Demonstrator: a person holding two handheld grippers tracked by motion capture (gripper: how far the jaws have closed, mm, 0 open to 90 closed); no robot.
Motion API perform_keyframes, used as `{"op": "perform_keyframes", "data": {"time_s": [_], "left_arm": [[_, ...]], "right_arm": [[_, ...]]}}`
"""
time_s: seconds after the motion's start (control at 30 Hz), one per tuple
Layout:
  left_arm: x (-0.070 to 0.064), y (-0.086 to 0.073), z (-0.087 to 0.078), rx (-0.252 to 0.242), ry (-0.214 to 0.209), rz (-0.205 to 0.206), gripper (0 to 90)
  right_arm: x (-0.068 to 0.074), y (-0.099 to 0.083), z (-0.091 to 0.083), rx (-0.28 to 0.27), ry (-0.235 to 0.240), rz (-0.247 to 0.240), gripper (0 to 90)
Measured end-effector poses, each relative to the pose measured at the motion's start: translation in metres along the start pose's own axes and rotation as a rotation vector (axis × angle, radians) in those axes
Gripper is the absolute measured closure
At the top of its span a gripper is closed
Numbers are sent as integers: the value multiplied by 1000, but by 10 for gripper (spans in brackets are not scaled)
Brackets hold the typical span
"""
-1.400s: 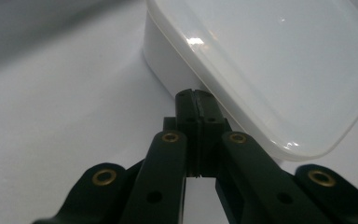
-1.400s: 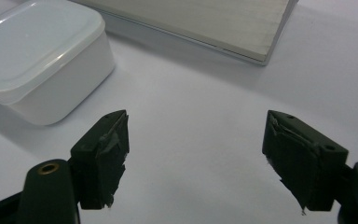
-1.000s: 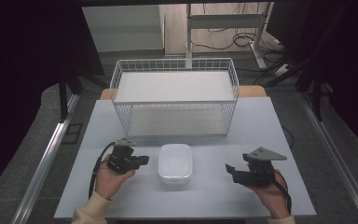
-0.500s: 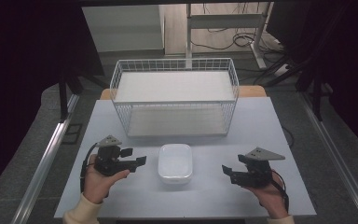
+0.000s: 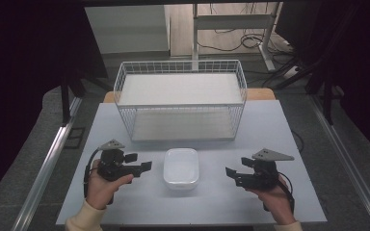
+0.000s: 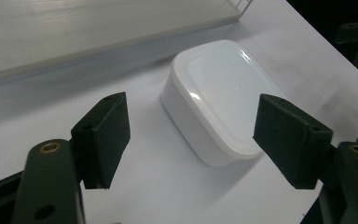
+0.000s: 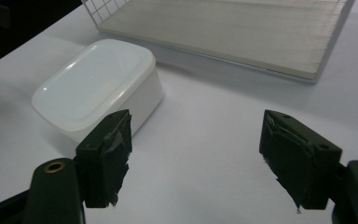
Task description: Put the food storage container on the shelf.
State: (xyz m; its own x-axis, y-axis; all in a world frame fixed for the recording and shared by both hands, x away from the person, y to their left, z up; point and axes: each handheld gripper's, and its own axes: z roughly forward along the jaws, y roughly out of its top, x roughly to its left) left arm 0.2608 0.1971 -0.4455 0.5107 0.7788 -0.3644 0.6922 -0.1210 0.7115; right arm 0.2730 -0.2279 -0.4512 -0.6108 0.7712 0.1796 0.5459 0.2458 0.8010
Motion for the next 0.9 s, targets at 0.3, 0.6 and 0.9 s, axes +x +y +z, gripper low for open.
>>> {"op": "perform_keyframes", "data": {"time_s": [0.3,0.6,0.9], "left_arm": [[-1,6,1,5,-34,-41,269],[-1,17,16,14,-61,-74,247],[6,10,31,33,-92,-122,242]], "right_arm": [[14,21,12,0,41,22,271],[20,39,32,19,90,65,285],[32,40,58,52,149,80,288]]}}
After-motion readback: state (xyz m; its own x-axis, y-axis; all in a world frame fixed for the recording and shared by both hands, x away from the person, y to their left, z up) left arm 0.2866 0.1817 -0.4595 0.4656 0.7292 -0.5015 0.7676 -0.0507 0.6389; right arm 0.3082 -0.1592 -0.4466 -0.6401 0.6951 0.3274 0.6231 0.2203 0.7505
